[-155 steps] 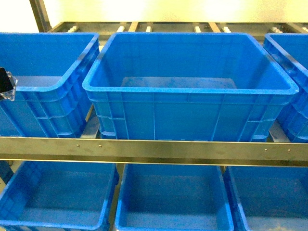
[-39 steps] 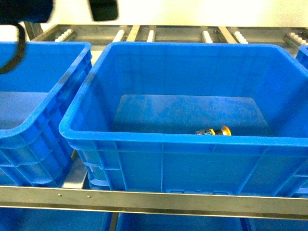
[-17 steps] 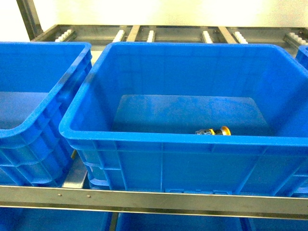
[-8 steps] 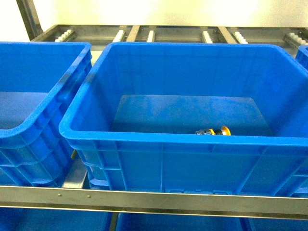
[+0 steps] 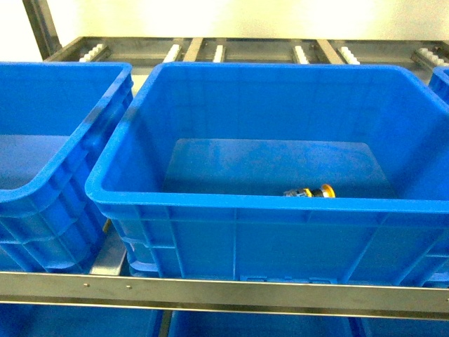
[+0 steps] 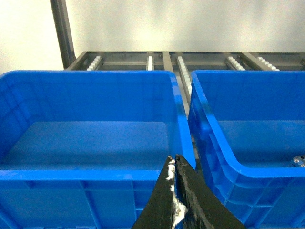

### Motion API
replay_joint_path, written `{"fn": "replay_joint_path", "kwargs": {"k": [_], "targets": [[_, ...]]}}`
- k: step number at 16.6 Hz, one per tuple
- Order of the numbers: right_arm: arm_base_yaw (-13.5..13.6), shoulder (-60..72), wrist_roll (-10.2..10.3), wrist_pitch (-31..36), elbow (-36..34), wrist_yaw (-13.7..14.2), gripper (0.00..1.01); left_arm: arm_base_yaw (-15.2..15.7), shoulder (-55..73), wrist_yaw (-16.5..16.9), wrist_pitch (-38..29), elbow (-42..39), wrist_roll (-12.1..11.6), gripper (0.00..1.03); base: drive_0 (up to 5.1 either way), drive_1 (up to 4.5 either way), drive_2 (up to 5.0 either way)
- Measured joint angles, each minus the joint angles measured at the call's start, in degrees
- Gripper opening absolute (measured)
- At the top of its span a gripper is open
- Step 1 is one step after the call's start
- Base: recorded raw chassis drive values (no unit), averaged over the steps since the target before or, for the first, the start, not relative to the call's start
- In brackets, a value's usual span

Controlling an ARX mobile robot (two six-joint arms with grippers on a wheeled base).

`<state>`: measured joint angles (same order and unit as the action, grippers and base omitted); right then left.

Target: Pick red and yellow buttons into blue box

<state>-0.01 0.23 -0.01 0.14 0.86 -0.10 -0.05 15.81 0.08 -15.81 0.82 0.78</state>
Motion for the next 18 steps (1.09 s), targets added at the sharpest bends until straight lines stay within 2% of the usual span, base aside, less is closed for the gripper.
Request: {"fn": "replay_joint_path", "kwargs": {"k": [6,7,8,15,16,18], "targets": [[0.0,0.0,0.0,-0.4,-0.1,0.0,0.02,0.0,-6.2,-0.1,6.0,0.0,0.0,0.02,0.0,0.0,0.0],[0.0,0.0,0.0,-0.4,-0.1,0.0,0.02,0.0,-10.4,-0.1,12.5,0.0,0.0,0.02,0.0,0.0,0.0],[0.0,0.0,0.0,-0.4,-0.1,0.0,0.02,0.0,-15.2,-0.1,16.2,0.0,0.0,0.02,0.0,0.0,0.0],[0.0,0.0,0.0,-0.4,-0.1,0.0,0.04,0.0,-15.2,-0.1,16.1,0.0,0.0,0.02,0.0,0.0,0.0],[0.0,0.0,0.0,-0.4,-0.1,0.0,0.14,0.0,-15.2,-0.1,16.1,0.0,0.0,0.08,0.0,0.0,0.0],[0.0,0.0,0.0,-0.4,-0.1,0.0,0.38,0.0,-15.2,-0.1,16.1,0.0,0.0,0.32,0.0,0.0,0.0]]}}
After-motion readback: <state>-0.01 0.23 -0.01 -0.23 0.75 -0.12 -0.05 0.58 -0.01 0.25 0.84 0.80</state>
